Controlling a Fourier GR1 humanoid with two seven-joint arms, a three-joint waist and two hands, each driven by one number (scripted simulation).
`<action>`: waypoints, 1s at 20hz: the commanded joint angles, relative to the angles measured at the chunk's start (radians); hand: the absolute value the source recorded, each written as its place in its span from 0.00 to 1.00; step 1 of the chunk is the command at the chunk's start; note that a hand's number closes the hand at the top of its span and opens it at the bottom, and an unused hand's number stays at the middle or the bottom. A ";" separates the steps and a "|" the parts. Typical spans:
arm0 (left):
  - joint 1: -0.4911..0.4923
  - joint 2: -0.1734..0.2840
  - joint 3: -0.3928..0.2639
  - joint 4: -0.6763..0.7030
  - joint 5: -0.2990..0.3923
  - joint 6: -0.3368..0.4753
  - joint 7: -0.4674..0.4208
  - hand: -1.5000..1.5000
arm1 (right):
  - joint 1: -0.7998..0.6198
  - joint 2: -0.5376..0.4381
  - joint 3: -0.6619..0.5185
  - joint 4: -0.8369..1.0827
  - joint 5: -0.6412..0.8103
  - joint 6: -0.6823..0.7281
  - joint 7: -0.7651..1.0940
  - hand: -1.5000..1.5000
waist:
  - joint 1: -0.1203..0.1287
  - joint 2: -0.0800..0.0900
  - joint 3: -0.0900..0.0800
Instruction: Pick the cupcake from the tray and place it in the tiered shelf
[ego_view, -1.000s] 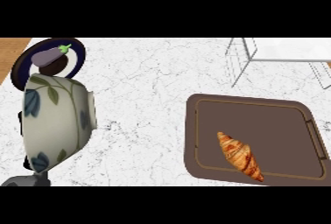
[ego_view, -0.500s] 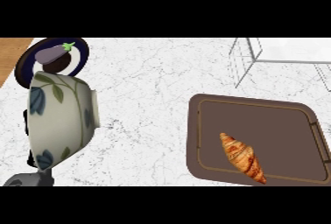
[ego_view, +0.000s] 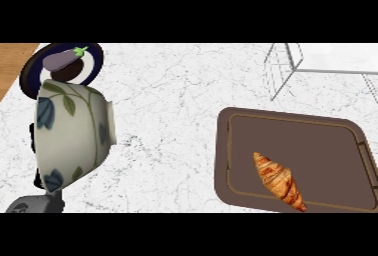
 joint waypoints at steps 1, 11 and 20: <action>-0.008 -0.011 0.001 0.071 0.031 -0.050 0.017 0.50 | -0.020 -0.013 0.032 0.117 0.047 -0.012 -0.129 1.00 | -0.012 0.007 -0.011; 0.000 -0.060 -0.046 -0.004 -0.014 -0.013 0.044 0.50 | -0.128 0.077 0.102 0.408 0.211 -0.241 -0.272 1.00 | 0.017 0.014 -0.010; 0.014 -0.056 -0.023 0.013 -0.011 -0.041 0.029 0.50 | -0.187 0.053 0.069 0.581 0.221 -0.258 -0.442 1.00 | 0.007 0.012 -0.010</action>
